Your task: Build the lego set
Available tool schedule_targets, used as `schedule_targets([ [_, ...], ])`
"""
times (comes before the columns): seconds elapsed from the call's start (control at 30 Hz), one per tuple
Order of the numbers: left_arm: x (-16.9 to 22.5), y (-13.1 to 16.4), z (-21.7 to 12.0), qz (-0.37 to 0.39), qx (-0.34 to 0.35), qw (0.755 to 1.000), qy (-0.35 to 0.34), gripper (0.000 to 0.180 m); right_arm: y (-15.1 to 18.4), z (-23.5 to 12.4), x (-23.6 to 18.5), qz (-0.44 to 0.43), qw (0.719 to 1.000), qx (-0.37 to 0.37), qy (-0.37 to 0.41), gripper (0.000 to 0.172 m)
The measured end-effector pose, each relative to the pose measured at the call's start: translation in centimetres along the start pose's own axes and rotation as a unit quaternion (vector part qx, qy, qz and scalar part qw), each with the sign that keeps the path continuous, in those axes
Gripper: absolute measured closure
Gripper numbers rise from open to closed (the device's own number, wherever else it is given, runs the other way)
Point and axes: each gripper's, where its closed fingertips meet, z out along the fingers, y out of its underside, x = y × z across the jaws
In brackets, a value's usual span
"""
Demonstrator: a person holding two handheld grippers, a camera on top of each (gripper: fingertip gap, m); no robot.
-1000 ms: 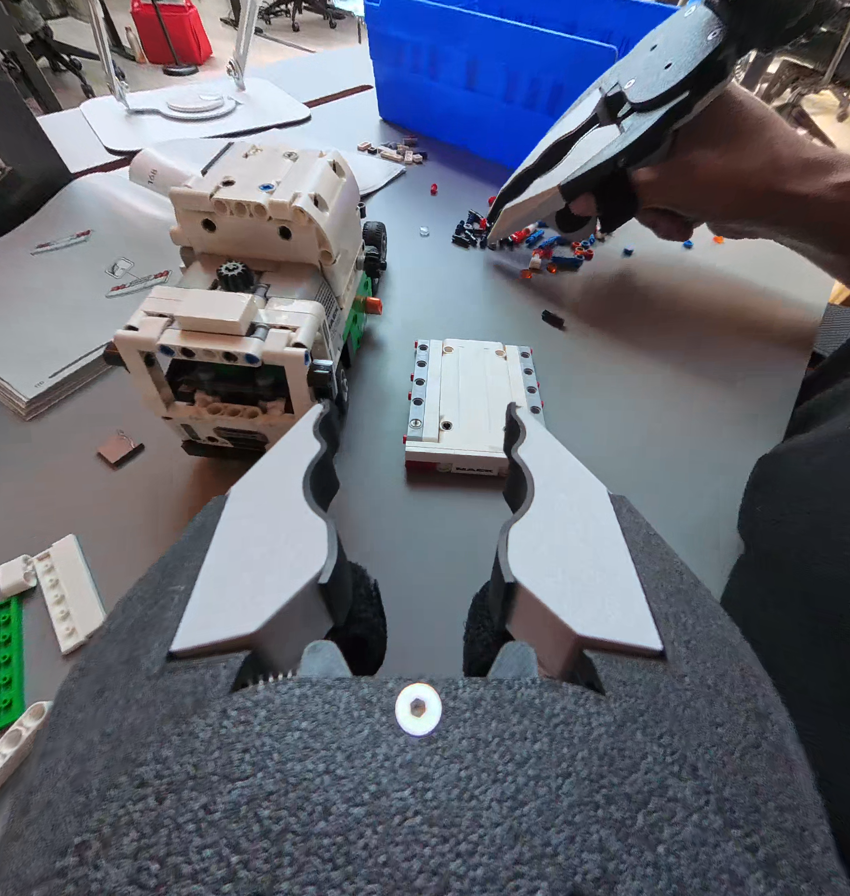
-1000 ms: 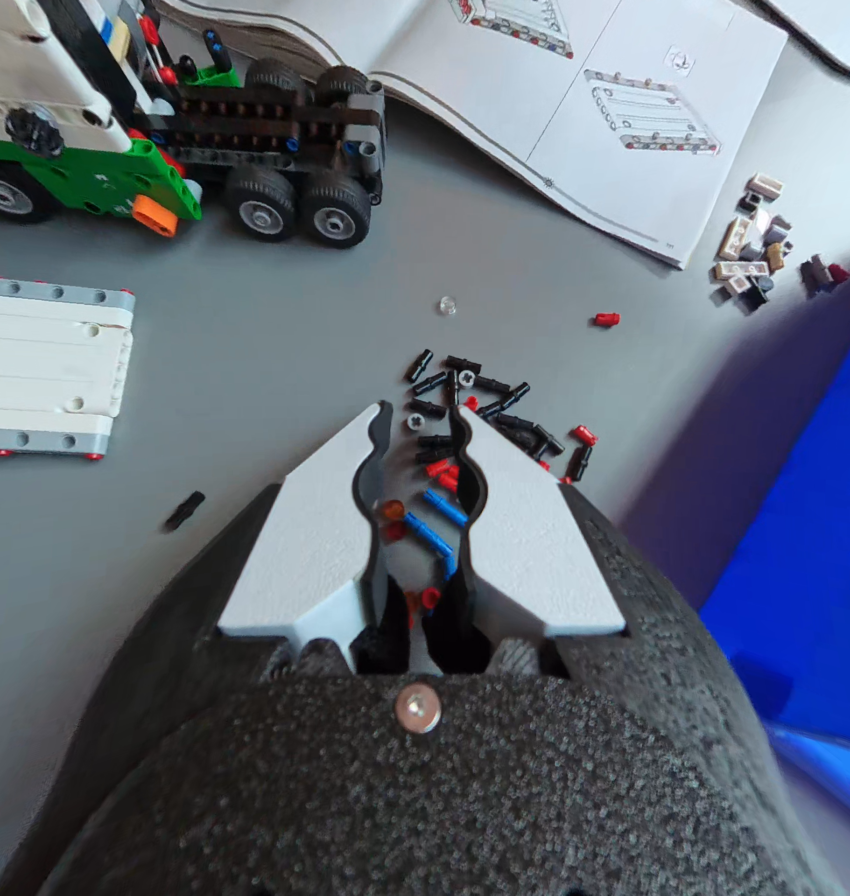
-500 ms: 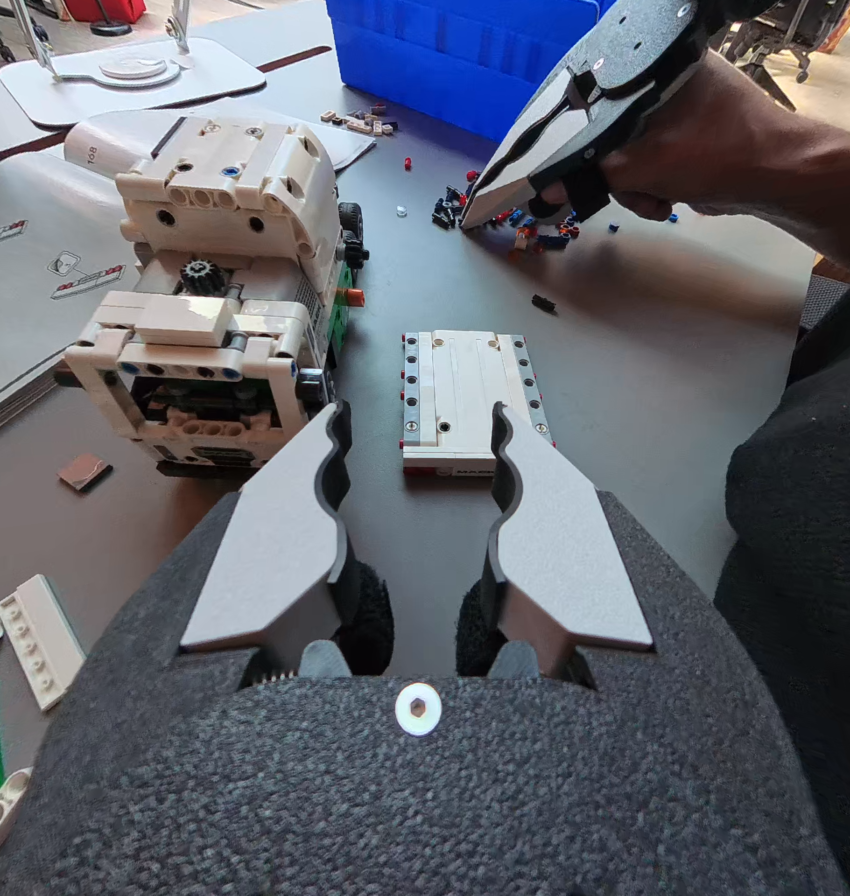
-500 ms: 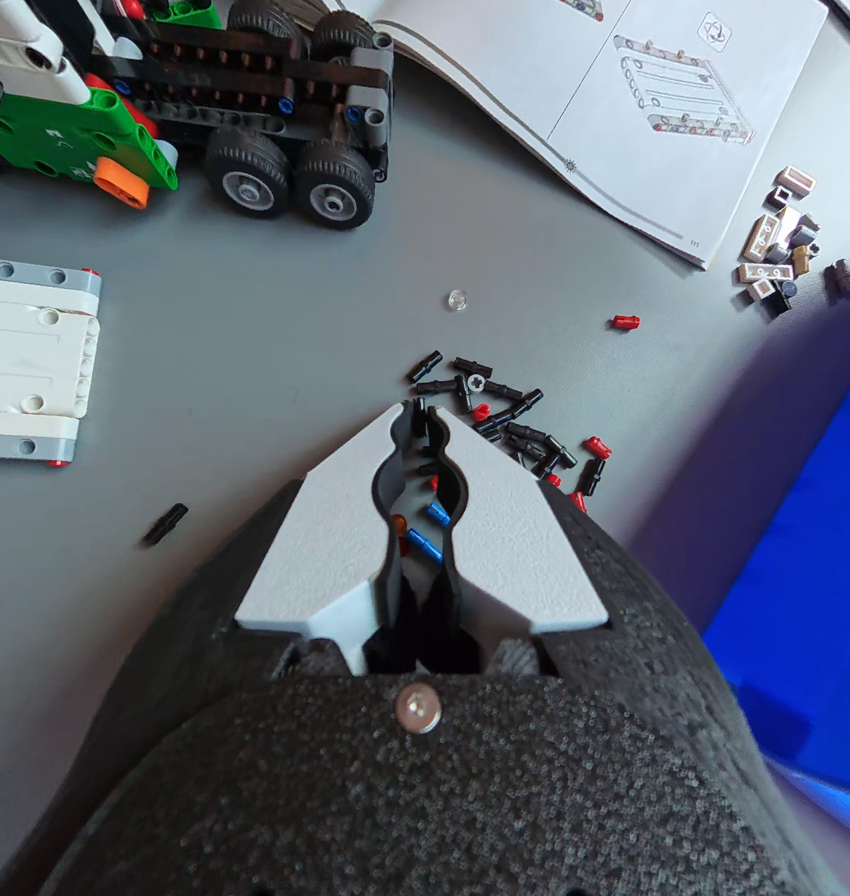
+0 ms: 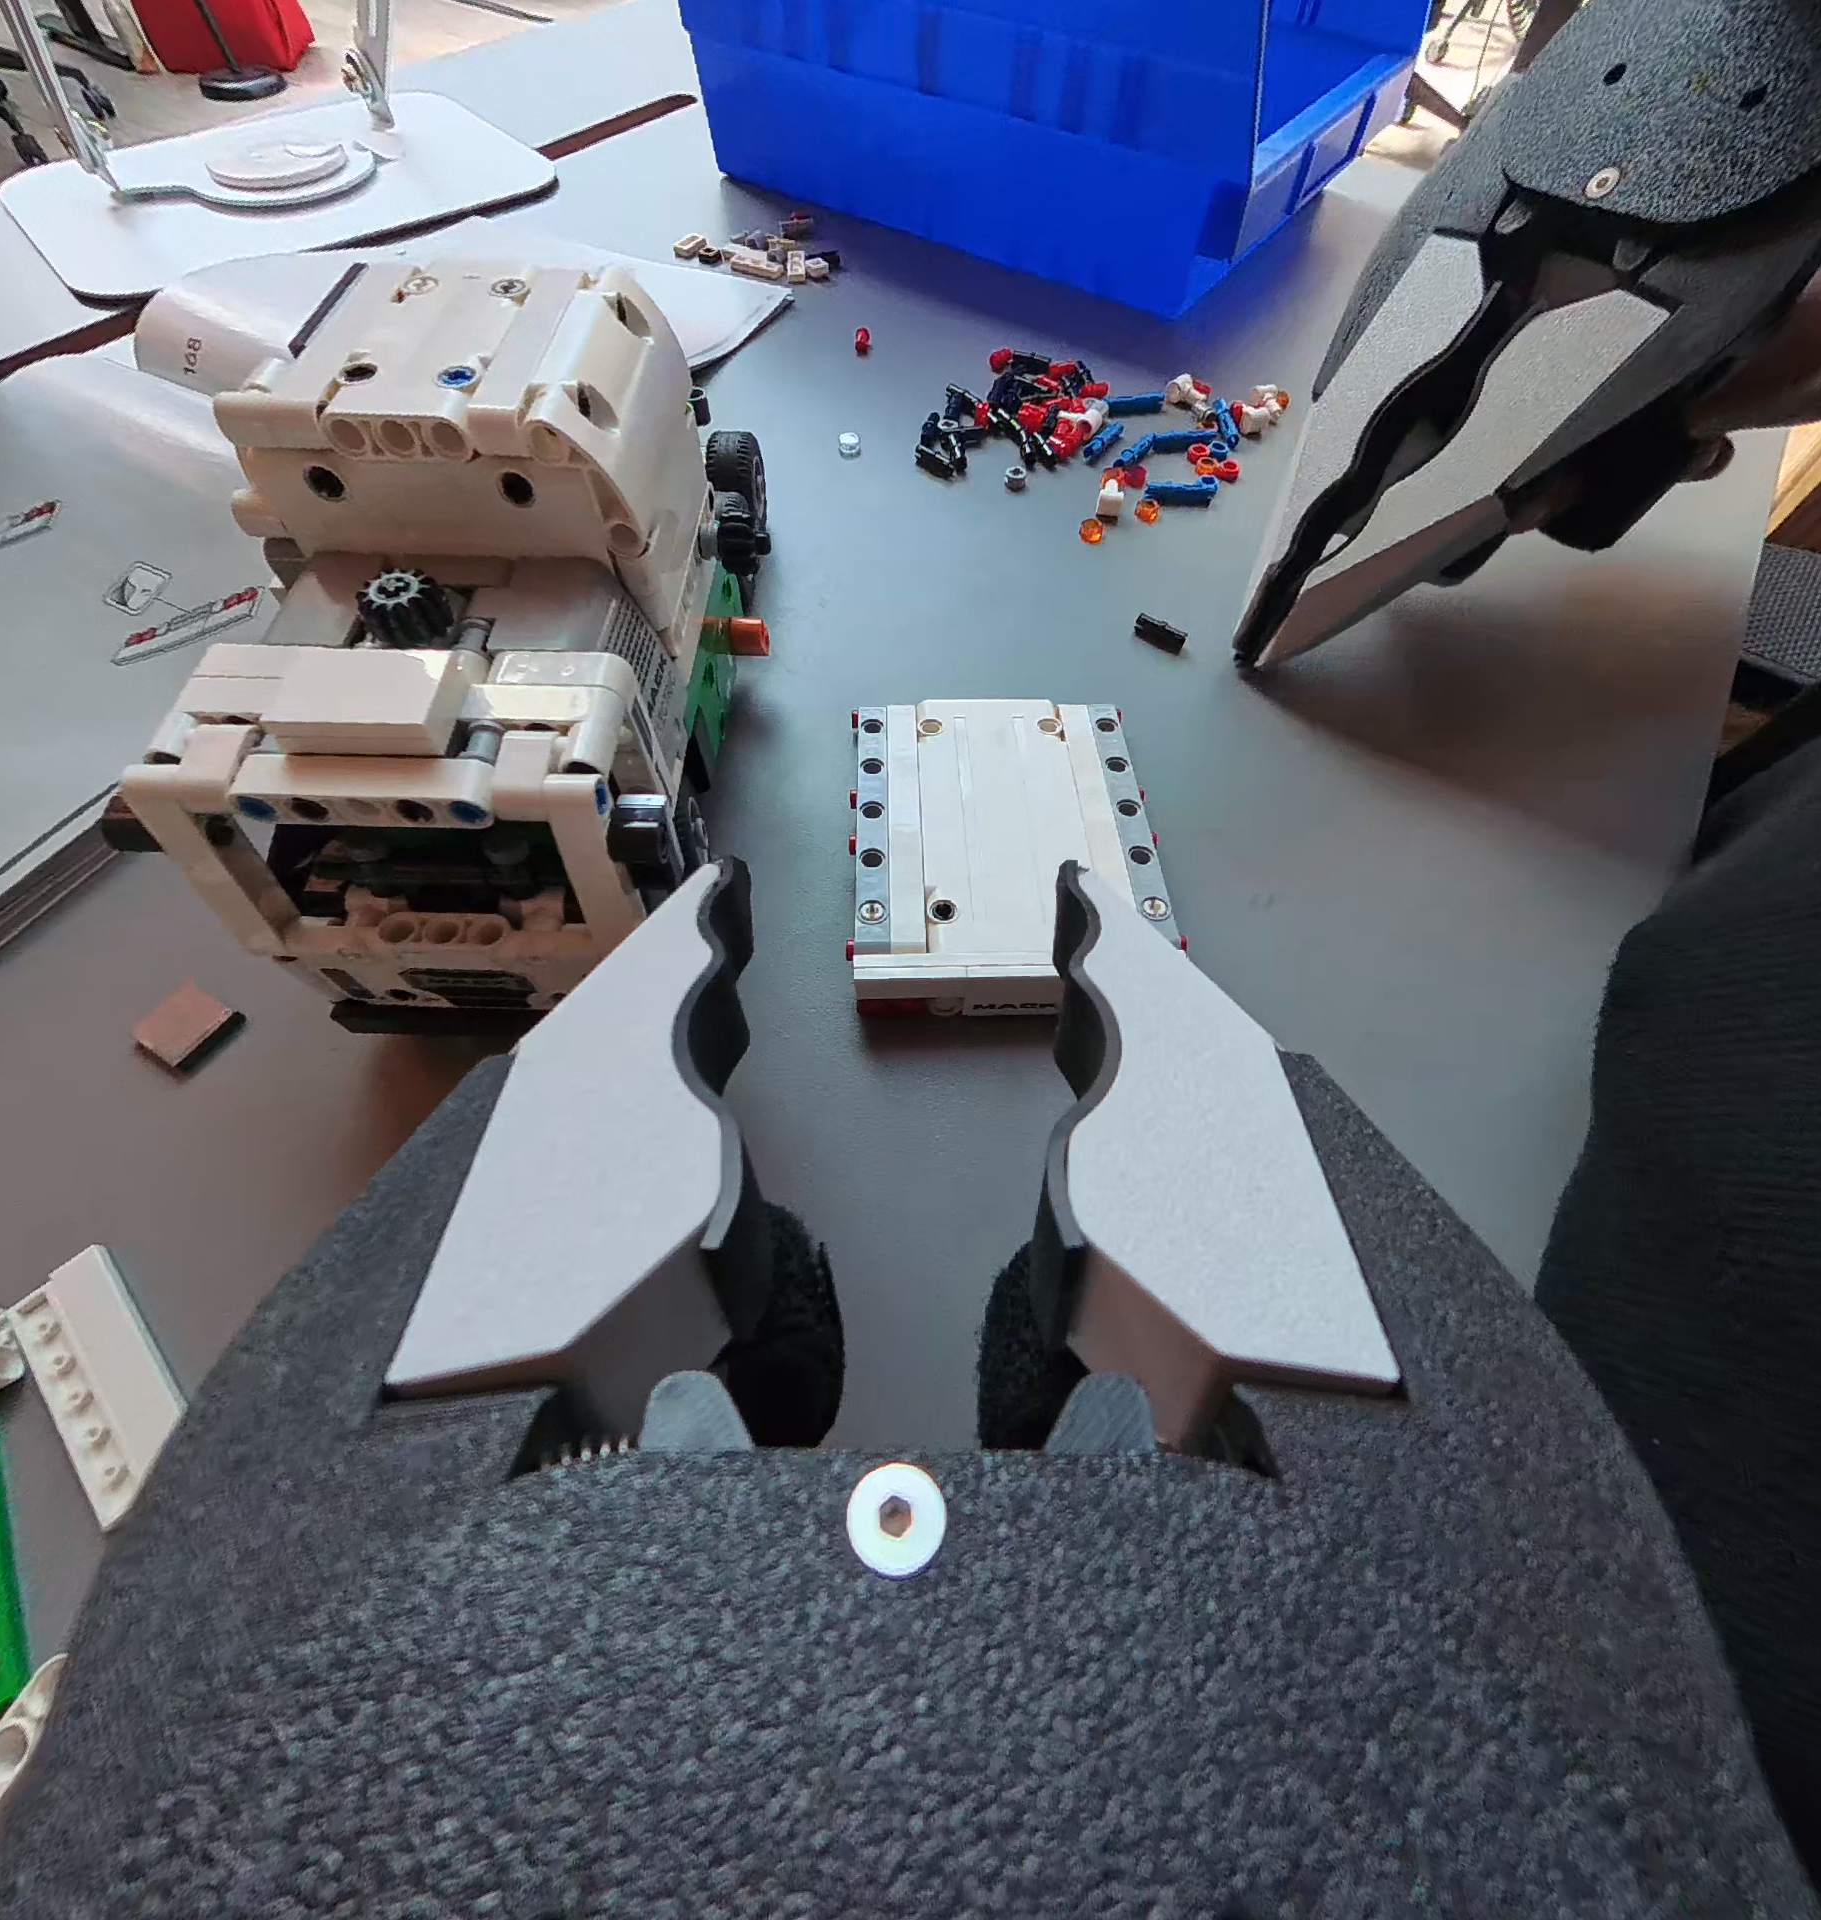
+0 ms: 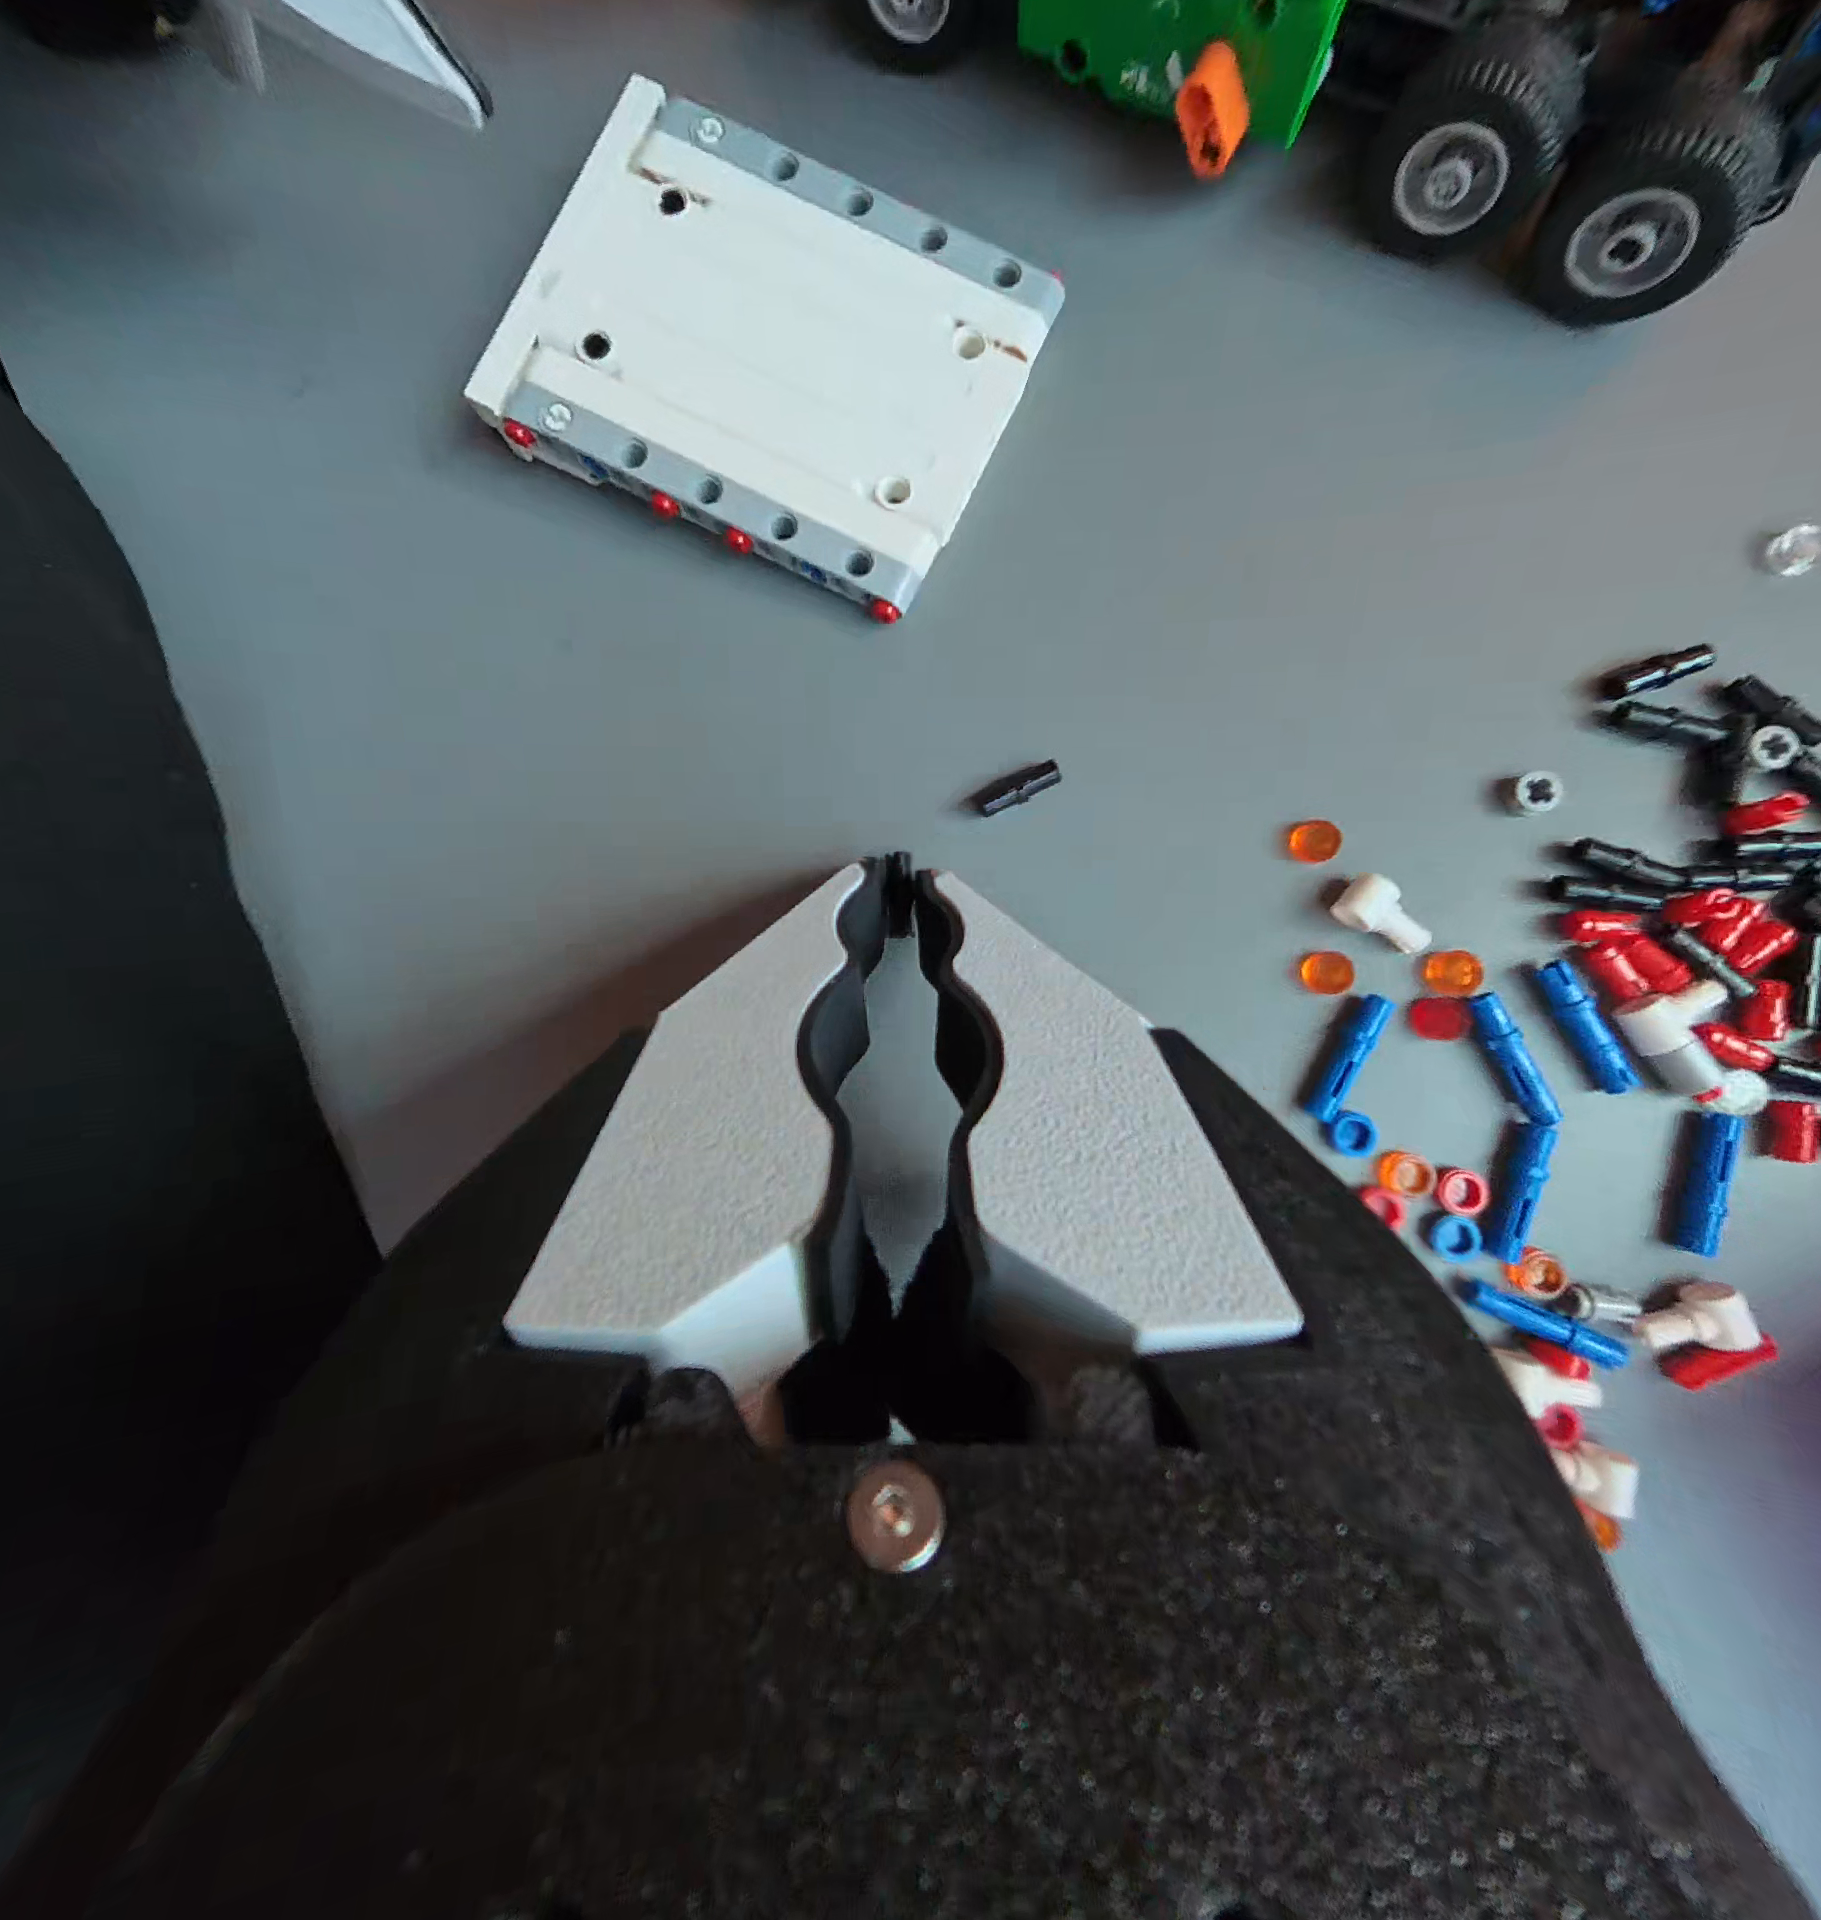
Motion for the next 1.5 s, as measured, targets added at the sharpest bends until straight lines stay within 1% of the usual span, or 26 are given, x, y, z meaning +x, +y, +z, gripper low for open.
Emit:
schedule_targets([
  [0.2,0.4,0.1,0.1,0.020,-0.003,1.000,-0.003,0.122,-0.2,0.1,0.4,-0.001,1.000,0.004,0.018,0.166],
  [0.23,0.4,0.2,0.1,0.022,-0.006,1.000,-0.003,0.122,-0.3,0.1,0.5,0.002,1.000,0.008,0.017,0.162],
  [0.3,0.3,0.3,0.2,0.022,-0.009,1.000,-0.004,0.122,-1.8,-0.4,1.0,0.016,0.999,0.044,0.017,0.160],
  [0.33,0.3,0.3,0.2,0.021,-0.010,1.000,-0.005,0.122,-2.8,-0.9,2.1,0.035,0.997,0.065,0.033,0.160],
  [0.4,0.2,0.2,0.2,0.019,-0.008,1.000,-0.008,0.122,-3.6,-1.7,6.3,0.096,0.986,0.084,0.107,0.160],
  [0.47,0.1,0.2,0.2,0.017,-0.007,1.000,-0.009,0.122,-3.8,-1.5,9.4,0.144,0.976,0.089,0.136,0.148],
  [0.5,0.1,0.3,0.2,0.015,-0.009,1.000,-0.008,0.122,-3.9,-1.1,10.5,0.155,0.973,0.090,0.145,0.149],
  [0.57,0.1,0.3,0.3,0.012,-0.012,1.000,-0.005,0.122,-3.8,0.0,11.7,0.148,0.974,0.076,0.155,0.147],
  [0.7,0.1,0.4,0.3,0.012,-0.013,1.000,-0.004,0.122,-3.8,1.0,13.0,0.114,0.973,0.044,0.198,0.150],
  [0.77,0.2,0.5,0.4,0.010,-0.019,1.000,-0.001,0.122,-3.7,1.4,13.2,0.111,0.973,0.034,0.201,0.154],
  [0.87,0.2,0.7,0.5,0.005,-0.025,1.000,0.003,0.122,-3.8,1.5,13.3,0.116,0.973,0.029,0.195,0.167],
  [0.9,0.2,0.7,0.5,0.004,-0.025,1.000,0.003,0.122,-3.8,1.5,13.2,0.113,0.974,0.026,0.194,0.167],
  [0.97,0.2,0.6,0.5,0.004,-0.024,1.000,0.004,0.123,-3.9,1.1,12.8,0.099,0.977,0.023,0.188,0.168],
  [1.0,0.2,0.6,0.5,0.004,-0.024,1.000,0.003,0.123,-4.5,0.6,12.2,0.090,0.979,0.036,0.177,0.168],
  [1.03,0.2,0.6,0.5,0.005,-0.024,1.000,0.003,0.123,-5.1,-0.1,10.8,0.077,0.985,0.055,0.143,0.168],
  [1.1,0.2,0.6,0.5,0.006,-0.022,1.000,0.001,0.123,-5.7,-1.5,5.9,0.024,0.996,0.077,0.038,0.168],
  [1.13,0.1,0.6,0.5,0.006,-0.022,1.000,0.000,0.125,-5.2,-2.1,3.7,-0.007,0.997,0.076,0.006,0.168],
  [1.2,0.1,0.5,0.5,0.008,-0.020,1.000,-0.001,0.127,-3.2,-2.4,0.5,-0.038,0.998,0.048,-0.024,0.168],
  [1.27,0.2,0.4,0.5,0.013,-0.016,1.000,0.000,0.127,-1.9,-1.9,-0.8,-0.028,0.999,0.036,-0.026,0.168],
  [1.33,0.4,0.4,0.5,0.018,-0.017,1.000,0.003,0.127,-1.4,-0.9,-1.6,-0.011,0.999,0.031,-0.029,0.168],
  [1.5,0.6,0.2,0.3,0.040,-0.008,0.999,-0.009,0.128,-0.9,1.0,-1.4,-0.018,1.000,0.009,0.015,0.167],
])
